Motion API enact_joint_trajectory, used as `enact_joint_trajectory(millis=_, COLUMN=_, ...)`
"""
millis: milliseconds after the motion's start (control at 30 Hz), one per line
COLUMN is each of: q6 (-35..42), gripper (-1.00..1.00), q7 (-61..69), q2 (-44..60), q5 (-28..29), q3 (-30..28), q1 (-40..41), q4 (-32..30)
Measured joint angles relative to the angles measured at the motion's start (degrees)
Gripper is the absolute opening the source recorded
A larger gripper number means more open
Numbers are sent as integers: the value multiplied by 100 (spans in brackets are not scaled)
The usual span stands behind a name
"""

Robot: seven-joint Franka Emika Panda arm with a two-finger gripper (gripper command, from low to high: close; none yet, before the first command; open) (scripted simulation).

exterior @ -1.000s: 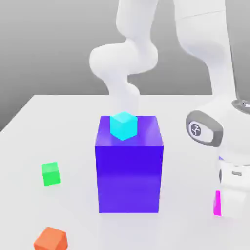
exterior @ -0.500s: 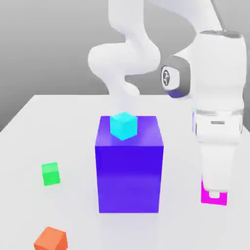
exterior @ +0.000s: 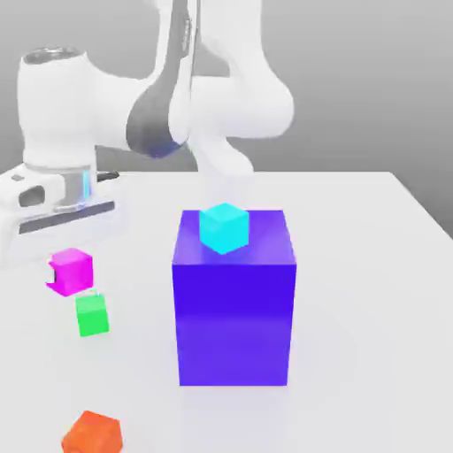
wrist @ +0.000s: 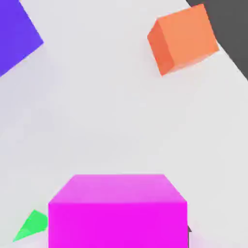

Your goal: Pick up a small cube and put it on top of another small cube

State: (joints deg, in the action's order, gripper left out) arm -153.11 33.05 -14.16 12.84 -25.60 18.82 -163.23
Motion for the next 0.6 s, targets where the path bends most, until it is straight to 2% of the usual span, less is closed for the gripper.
enact_joint_trajectory(millis=67, q6=-14, gripper=-100, q7=13, q2=-17, q5=90, q3=-138, q1=194, q4=-295)
enact_joint_trajectory(millis=133, q6=-103, gripper=-100, q7=147, q2=92, q5=-81, q3=-241, q1=119, q4=-371)
enact_joint_trajectory(millis=333, q6=-410, gripper=-100, q7=665, q2=528, q5=-835, q3=-474, q1=-308, q4=-400)
enact_joint_trajectory(millis=600, q6=-769, gripper=-100, q7=1362, q2=1093, q5=-1855, q3=-493, q1=-631, q4=-379)
